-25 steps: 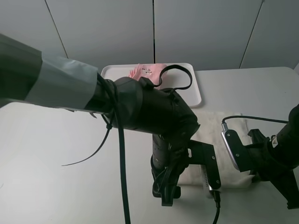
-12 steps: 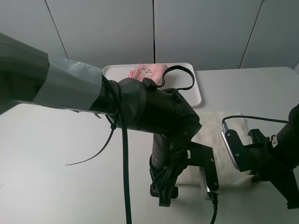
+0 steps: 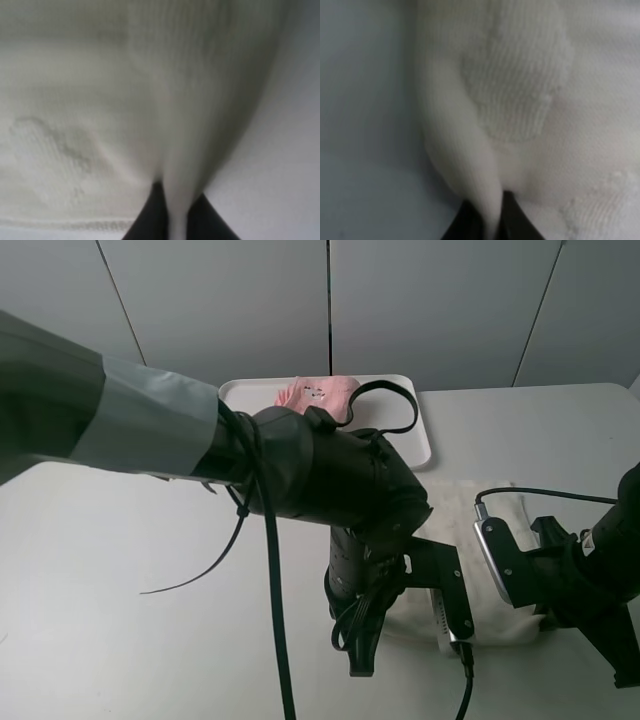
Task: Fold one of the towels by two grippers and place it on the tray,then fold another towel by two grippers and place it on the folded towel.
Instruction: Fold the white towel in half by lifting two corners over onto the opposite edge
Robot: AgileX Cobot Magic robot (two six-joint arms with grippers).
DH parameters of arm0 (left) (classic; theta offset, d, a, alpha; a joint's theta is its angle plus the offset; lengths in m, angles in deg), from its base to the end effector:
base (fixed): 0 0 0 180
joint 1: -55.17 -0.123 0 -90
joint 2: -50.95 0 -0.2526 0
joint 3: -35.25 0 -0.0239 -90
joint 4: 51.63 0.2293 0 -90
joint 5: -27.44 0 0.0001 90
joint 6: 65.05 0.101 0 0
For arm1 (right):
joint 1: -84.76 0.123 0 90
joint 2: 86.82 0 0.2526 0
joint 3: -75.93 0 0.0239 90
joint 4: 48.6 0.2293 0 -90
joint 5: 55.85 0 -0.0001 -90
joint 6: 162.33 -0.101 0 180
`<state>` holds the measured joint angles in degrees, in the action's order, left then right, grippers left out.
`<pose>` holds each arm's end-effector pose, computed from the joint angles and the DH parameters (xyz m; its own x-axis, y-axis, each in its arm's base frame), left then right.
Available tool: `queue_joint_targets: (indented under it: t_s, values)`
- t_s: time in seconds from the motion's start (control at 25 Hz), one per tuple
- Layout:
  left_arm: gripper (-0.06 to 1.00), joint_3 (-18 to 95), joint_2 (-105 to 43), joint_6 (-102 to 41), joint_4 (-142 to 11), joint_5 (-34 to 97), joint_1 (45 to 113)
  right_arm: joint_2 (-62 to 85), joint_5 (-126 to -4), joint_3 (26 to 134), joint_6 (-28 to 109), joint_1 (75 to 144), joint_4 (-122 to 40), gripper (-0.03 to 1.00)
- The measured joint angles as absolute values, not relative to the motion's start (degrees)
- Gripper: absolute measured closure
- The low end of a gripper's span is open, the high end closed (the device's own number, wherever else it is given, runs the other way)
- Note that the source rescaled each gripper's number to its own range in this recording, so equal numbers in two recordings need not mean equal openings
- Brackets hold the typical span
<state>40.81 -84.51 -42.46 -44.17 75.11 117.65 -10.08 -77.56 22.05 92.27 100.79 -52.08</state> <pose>0.1823 -0.3289 0.0710 -0.0005 1.0000 0.0032 0.9943 0.0002 0.1066 0.1650 0.0450 0.0659 0.0669 -0.9976 0.0176 -0.9974 -0.0673 -0.0250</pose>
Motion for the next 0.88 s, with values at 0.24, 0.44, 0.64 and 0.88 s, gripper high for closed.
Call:
queue_joint_targets:
  t_s: [0.24, 0.44, 0.64, 0.88]
  values:
    - [0.94, 40.85, -84.51, -42.58, -44.06, 75.44, 117.65, -9.20, -77.45, 21.91, 87.30, 100.79, -52.08, 0.96]
    - [0.94, 40.85, -84.51, -42.58, -44.06, 75.55, 117.65, -6.56, -78.81, 20.74, 83.07, 100.79, -50.94, 0.96]
    - [0.94, 40.85, -84.14, -42.47, -45.03, 75.19, 117.65, -3.39, -80.63, 20.61, 78.59, 100.79, -50.32, 0.96]
    - [0.94, 40.85, -79.12, -39.85, -51.01, 73.86, 116.09, -1.37, -81.37, 20.59, 76.92, 100.79, -45.22, 0.96]
